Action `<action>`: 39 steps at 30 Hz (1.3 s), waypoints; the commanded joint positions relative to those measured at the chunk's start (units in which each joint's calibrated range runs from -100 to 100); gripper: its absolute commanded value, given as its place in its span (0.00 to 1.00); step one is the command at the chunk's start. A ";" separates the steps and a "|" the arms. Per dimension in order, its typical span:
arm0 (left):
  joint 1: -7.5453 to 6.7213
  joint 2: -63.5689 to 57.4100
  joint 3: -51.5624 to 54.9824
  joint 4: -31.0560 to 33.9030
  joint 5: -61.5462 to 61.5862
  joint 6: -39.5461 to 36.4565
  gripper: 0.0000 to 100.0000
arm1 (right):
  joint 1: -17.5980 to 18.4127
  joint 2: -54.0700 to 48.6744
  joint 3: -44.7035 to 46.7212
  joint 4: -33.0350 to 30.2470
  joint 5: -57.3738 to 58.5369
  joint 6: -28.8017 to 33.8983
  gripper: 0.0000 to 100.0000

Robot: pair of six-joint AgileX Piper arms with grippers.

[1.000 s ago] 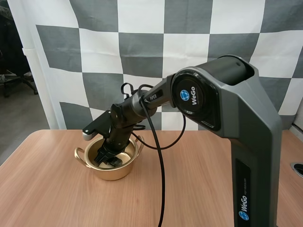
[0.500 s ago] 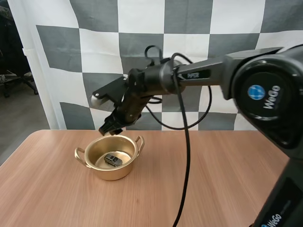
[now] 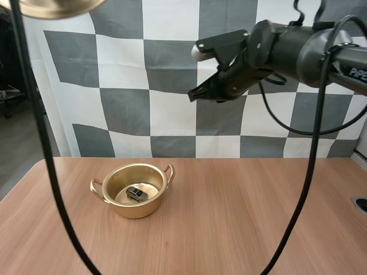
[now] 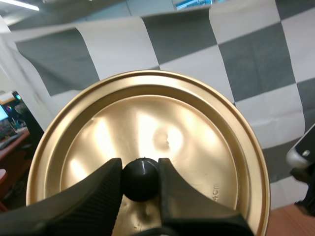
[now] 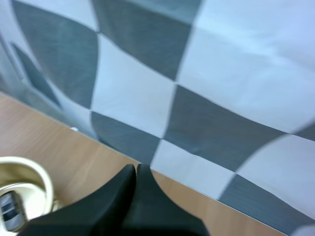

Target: Open the pot, put the car inside, and close it

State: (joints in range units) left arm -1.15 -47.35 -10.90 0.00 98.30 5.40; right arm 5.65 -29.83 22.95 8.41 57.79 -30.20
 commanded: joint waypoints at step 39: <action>0.00 20.07 62.68 -6.52 -44.01 2.91 0.00 | -7.81 -5.90 -0.02 1.83 10.80 -0.18 0.00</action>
State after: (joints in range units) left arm -1.15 -27.32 51.70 -6.32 54.86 7.95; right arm -2.16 -35.69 22.95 10.26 68.65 -30.41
